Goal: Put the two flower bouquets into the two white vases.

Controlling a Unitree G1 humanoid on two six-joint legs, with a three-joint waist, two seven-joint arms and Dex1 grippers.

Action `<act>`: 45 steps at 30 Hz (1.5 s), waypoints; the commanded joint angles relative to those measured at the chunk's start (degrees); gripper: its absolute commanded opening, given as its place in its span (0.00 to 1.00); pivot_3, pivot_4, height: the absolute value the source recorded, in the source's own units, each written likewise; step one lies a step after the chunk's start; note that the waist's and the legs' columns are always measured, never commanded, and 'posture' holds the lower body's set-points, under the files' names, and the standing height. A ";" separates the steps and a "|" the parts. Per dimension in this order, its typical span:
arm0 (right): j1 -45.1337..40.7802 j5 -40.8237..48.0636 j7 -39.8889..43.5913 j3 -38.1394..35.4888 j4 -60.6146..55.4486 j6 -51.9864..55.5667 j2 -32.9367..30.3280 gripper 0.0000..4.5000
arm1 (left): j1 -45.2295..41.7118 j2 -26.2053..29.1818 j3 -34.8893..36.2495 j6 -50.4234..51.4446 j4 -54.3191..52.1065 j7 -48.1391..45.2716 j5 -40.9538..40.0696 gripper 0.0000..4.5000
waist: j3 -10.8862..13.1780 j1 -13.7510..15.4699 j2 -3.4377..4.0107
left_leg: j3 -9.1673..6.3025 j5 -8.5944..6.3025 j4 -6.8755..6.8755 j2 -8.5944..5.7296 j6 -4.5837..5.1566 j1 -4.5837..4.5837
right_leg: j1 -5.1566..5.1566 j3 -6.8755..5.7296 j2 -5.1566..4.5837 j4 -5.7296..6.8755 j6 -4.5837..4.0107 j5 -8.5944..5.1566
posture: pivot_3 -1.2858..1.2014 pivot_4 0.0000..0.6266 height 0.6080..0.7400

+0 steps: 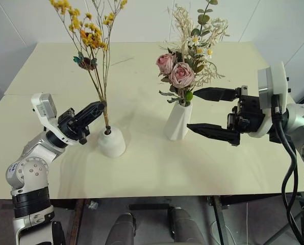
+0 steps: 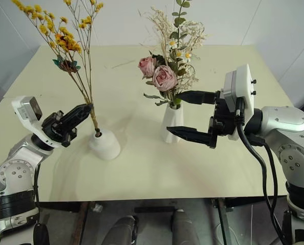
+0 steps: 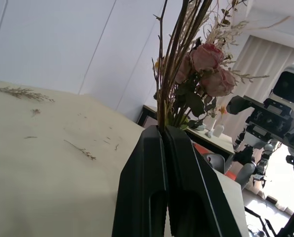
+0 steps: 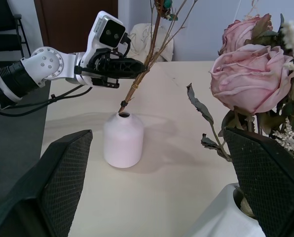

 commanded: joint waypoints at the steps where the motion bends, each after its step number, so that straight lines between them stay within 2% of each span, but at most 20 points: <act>1: -1.27 -0.38 -0.04 -0.67 0.22 -1.03 0.53 1.00 | -0.31 0.42 0.02 -2.96 -1.35 0.28 0.67 0.01 | 0.00 0.02 0.00 | 0.00 0.00 0.00 0.00 0.00 0.00 | 0.00 0.00 0.00 0.00 0.00 0.00 | 0.52 0.24 1.00; 31: -1.59 -2.16 0.40 -0.83 1.33 -2.11 2.03 1.00 | 4.78 -0.58 -3.29 -11.28 -0.39 -0.36 4.52 0.01 | 0.00 0.04 0.00 | 0.00 -0.01 -0.07 0.01 0.02 -0.02 | 0.01 -0.01 0.00 -0.14 0.00 0.00 | 0.52 0.24 1.00; 39: -1.70 -2.12 0.17 -0.73 1.42 -2.24 2.19 1.00 | 6.55 -0.11 -2.63 -10.18 -1.05 1.13 3.37 0.01 | 0.00 0.05 0.00 | 0.00 -0.02 -0.10 0.01 0.02 -0.01 | 0.01 -0.01 0.00 -0.15 0.00 0.00 | 0.52 0.24 1.00; 43: -1.91 -2.42 0.00 -0.36 1.63 -2.48 2.83 1.00 | 7.57 0.87 -2.52 -7.68 -2.46 2.28 2.20 0.22 | 0.00 -0.05 0.00 | 0.00 -0.02 -0.09 0.01 0.02 -0.01 | 0.01 0.00 -0.01 -0.15 0.00 0.00 | 0.52 0.24 1.00; 45: -2.05 -2.71 -0.02 -0.14 1.75 -2.56 3.22 1.00 | 7.98 1.11 -2.35 -8.63 -3.22 1.86 2.68 0.37 | 0.00 -0.05 0.00 | 0.00 -0.02 -0.11 0.01 0.03 -0.01 | 0.01 0.00 -0.01 -0.16 0.00 0.00 | 0.52 0.24 1.00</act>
